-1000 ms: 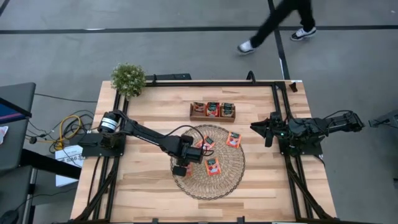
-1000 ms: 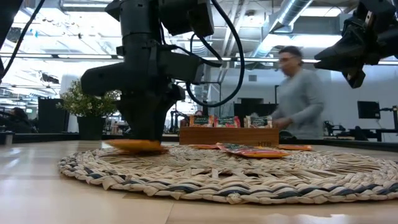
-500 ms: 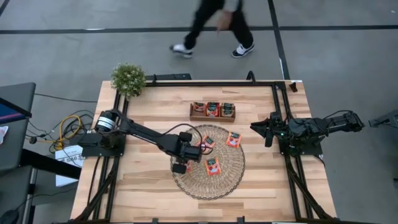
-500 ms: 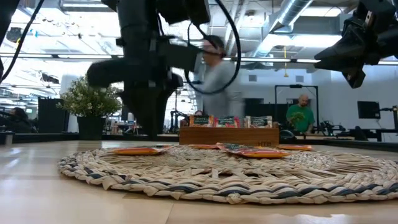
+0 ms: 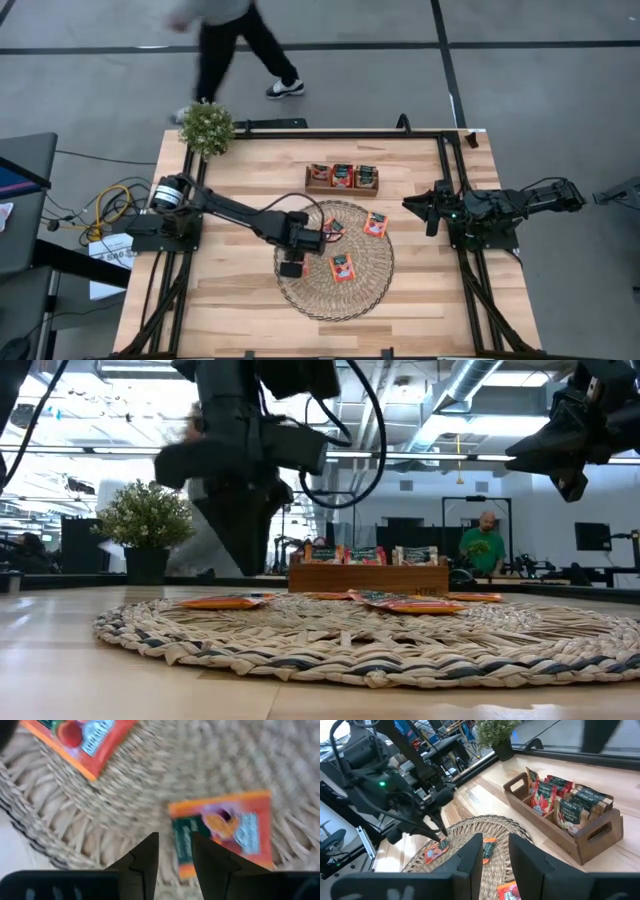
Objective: Pick & Place Tea
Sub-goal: Put the orange tea bag into the left section of the wooden organizer
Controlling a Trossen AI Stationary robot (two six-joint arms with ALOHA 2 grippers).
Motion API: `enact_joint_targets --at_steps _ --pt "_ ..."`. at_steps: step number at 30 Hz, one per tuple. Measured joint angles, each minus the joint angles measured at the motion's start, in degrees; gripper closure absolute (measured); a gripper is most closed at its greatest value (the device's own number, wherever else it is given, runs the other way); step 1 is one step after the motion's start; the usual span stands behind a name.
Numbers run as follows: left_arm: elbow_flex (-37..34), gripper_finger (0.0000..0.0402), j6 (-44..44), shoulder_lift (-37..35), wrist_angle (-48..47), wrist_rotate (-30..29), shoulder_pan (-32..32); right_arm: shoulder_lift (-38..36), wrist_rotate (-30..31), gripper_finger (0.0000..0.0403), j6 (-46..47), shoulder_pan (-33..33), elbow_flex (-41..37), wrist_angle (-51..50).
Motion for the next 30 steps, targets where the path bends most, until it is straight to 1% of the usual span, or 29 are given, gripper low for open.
enact_joint_targets --at_steps 7,11,15,19,26,30 --pt "0.0 0.0294 -0.9 2.2 0.2 0.5 0.9 0.0 0.0 0.0317 0.0 0.0 0.0 0.0" --pt "0.0 0.0294 -1.6 2.5 0.7 2.1 0.9 0.0 0.0 0.0317 -0.1 0.0 0.0 -0.1" --pt "0.0 0.0294 -2.3 2.5 1.1 2.2 0.9 0.0 0.0 0.0317 -0.5 0.0 0.0 0.0" --pt "0.0 0.0294 -3.2 3.3 1.7 3.4 0.8 0.0 0.0 0.0317 -0.5 0.0 0.0 -0.1" --pt "0.1 0.0294 -3.4 4.8 2.3 3.5 0.7 0.0 0.0 0.0317 -0.5 0.0 0.0 -0.2" --pt "0.1 0.0311 -3.4 4.9 2.3 3.5 0.8 0.0 0.0 0.0317 -0.5 0.0 0.0 -1.0"
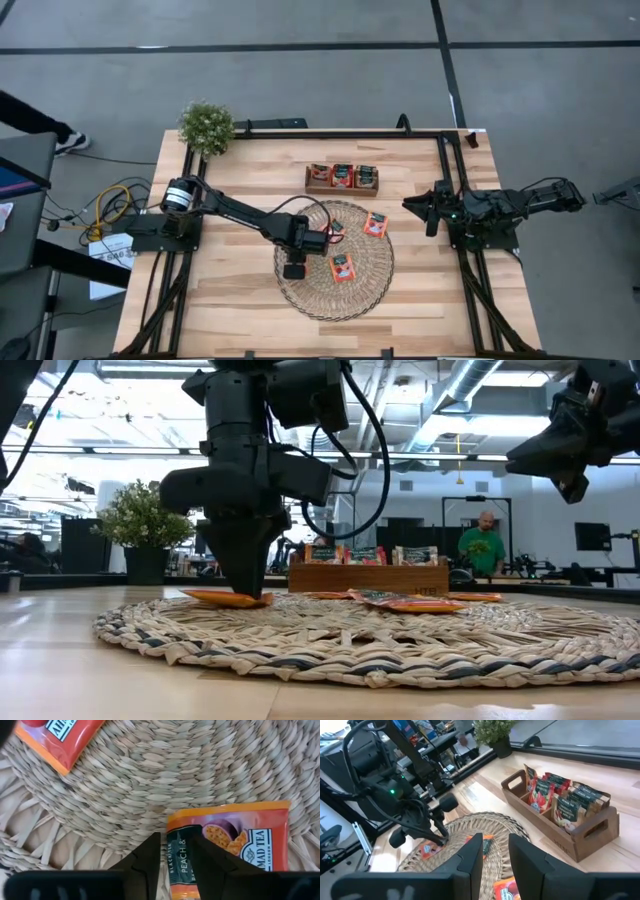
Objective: Pick & Place Tea
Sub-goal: Put the orange tea bag into the left section of the wooden organizer
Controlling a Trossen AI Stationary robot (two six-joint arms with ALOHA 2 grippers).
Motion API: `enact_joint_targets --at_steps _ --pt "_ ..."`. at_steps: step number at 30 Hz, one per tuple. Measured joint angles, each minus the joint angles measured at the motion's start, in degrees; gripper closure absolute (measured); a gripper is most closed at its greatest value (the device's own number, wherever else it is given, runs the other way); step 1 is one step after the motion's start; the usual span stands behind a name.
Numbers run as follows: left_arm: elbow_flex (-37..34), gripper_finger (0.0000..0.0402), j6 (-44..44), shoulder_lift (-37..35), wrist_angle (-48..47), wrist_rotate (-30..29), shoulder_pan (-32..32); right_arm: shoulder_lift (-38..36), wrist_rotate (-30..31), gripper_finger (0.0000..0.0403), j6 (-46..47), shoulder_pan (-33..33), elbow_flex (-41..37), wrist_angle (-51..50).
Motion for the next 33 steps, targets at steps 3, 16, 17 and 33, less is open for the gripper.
enact_joint_targets --at_steps 3,16,17,33 --pt "0.0 0.034 0.0 0.0 0.1 -0.3 0.0 0.0 0.0 0.0317 0.0 0.0 0.0 -0.3" --pt "-0.4 0.0401 1.5 -3.2 -6.0 -2.8 0.0 0.0 0.0 0.0317 0.0 0.0 0.0 -0.4" --pt "-0.2 0.0401 1.7 -4.1 -7.0 -3.7 0.0 0.0 0.0 0.0317 0.0 0.0 0.0 -0.4" --pt "8.6 0.0401 26.8 -11.3 -7.9 -31.7 11.2 0.0 0.0 0.0317 0.0 0.0 0.0 -0.4"
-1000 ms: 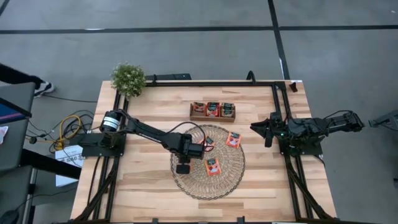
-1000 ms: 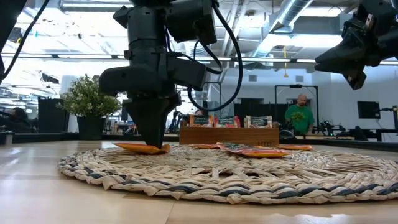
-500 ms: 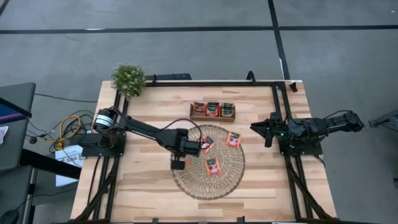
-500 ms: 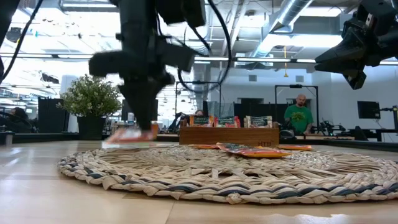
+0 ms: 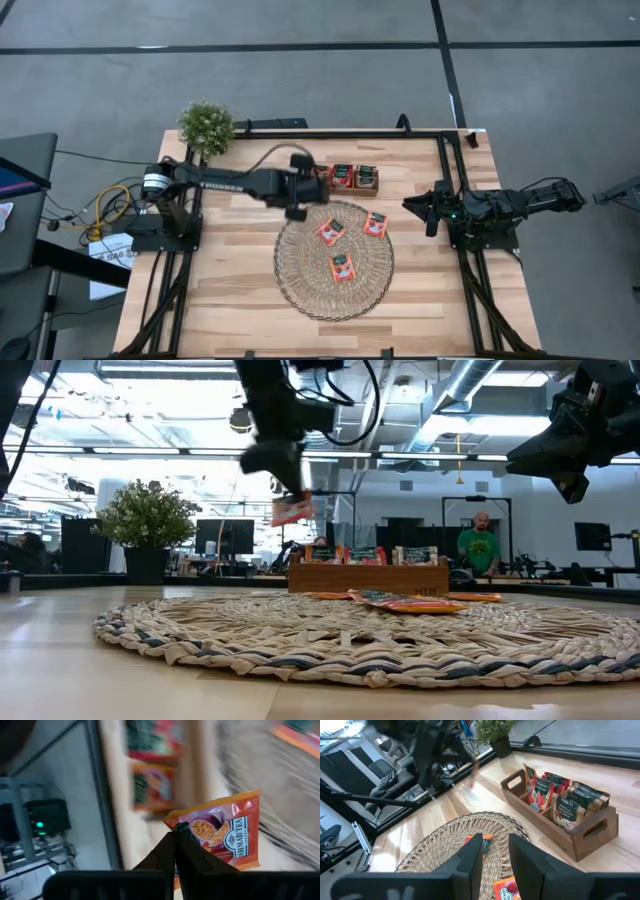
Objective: Pick & Place Tea
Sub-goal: Put the orange tea bag into the left section of the wooden organizer
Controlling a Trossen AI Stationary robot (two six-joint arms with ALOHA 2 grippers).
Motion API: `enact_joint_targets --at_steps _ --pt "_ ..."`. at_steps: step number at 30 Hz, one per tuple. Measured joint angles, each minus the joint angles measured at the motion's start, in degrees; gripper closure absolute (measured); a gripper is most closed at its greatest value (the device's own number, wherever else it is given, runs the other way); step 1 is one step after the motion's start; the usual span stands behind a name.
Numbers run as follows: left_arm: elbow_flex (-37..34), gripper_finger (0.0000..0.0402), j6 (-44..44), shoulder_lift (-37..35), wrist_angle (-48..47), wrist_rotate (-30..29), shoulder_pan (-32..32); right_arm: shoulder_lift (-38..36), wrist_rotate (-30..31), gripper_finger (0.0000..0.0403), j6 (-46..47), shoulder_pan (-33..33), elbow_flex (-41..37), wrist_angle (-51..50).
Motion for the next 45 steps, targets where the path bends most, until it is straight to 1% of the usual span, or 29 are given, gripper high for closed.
enact_joint_targets --at_steps 4,8,14,17,20,22,25,30,33,36,38,45 --pt "0.1 0.0401 7.6 0.2 9.8 -1.3 4.7 0.0 0.2 0.0317 0.0 0.0 0.0 0.0" --pt "0.1 0.0401 13.8 0.6 18.3 -1.4 7.1 0.0 0.2 0.0317 0.0 0.0 0.0 0.0" --pt "0.1 0.0401 23.2 4.9 21.7 -2.1 7.2 0.0 0.2 0.0317 0.0 0.0 0.0 0.0" --pt "0.1 0.0401 26.8 8.3 26.1 -7.6 7.0 0.0 0.2 0.0317 0.0 0.0 0.0 0.0" --pt "0.1 0.0401 29.4 11.0 31.9 -15.3 7.0 0.0 0.2 0.0317 0.0 0.0 0.0 -0.1" --pt "0.1 0.0401 30.8 12.3 34.2 -18.3 7.1 0.0 0.2 0.0317 0.0 0.0 0.0 -0.1" --pt "0.1 0.0401 30.2 12.8 33.4 -19.3 6.7 0.0 0.2 0.0317 0.0 0.0 0.0 -0.2" --pt "0.1 0.0401 26.9 12.8 32.7 -20.1 5.3 0.0 0.2 0.0317 0.0 0.0 0.0 -0.2" --pt "0.1 0.0401 25.7 12.7 31.6 -19.6 4.5 0.0 0.2 0.0317 0.0 0.0 0.0 -0.2" --pt "0.1 0.0401 23.3 12.7 29.0 -19.2 4.4 0.0 0.2 0.0317 0.0 0.0 0.0 -0.2" --pt "0.1 0.0401 22.4 12.7 27.6 -20.3 4.5 0.0 0.2 0.0317 0.0 0.0 0.0 -0.1" --pt "0.1 0.0401 19.1 12.7 26.1 -20.6 5.2 0.0 0.2 0.0317 0.0 0.0 0.0 -0.1"
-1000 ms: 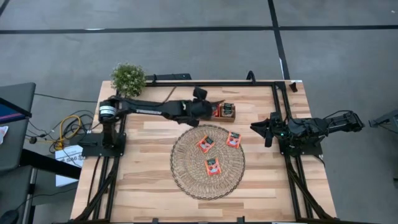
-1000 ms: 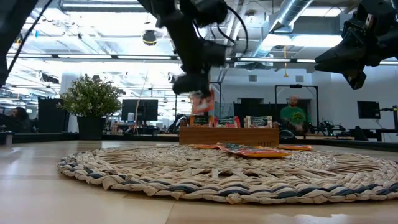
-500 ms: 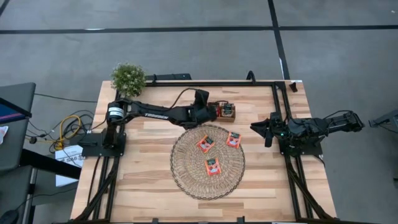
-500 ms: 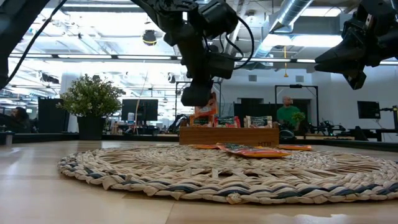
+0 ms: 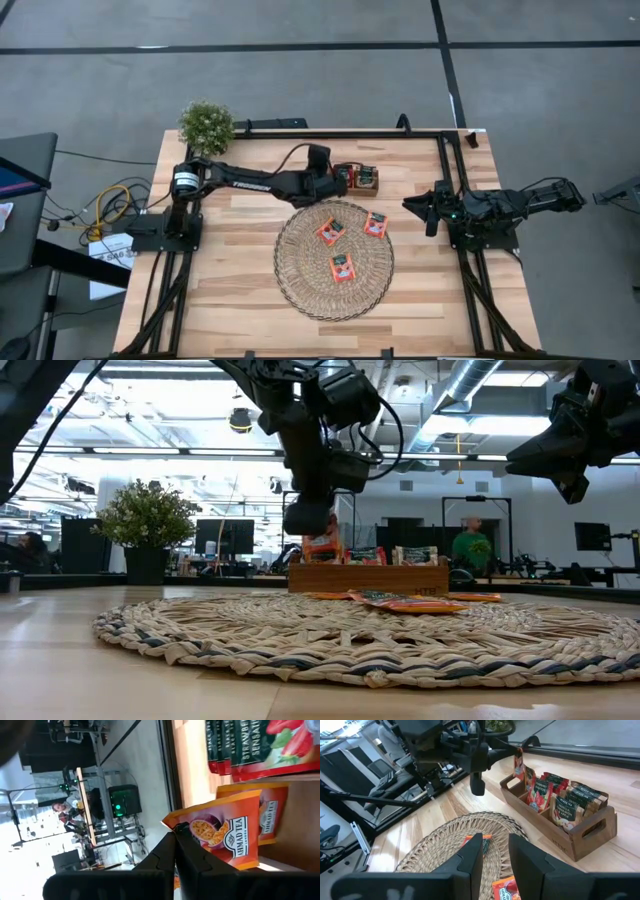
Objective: Pick & Place Tea
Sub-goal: Put the orange tea bag into the left section of the wooden organizer
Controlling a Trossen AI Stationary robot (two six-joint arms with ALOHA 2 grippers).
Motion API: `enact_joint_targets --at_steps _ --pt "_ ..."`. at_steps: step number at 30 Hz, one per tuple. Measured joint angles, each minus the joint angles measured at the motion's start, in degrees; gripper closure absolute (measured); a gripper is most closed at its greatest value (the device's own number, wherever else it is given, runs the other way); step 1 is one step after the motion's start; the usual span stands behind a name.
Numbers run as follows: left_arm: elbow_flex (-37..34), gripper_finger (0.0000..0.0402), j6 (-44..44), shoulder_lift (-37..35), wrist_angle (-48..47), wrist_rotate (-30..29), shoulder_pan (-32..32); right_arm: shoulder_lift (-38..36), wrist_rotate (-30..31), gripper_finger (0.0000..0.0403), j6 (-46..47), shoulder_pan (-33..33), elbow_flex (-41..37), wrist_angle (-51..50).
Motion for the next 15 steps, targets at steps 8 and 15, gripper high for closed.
enact_joint_targets --at_steps 8,15 --pt "0.0 0.0401 -1.1 1.4 -1.3 0.6 0.0 0.0 0.0 0.0317 0.0 0.0 0.0 0.1" --pt "-0.2 0.0401 0.9 4.6 0.2 -4.1 -0.1 0.0 0.0 0.0317 0.5 0.0 0.0 0.3"
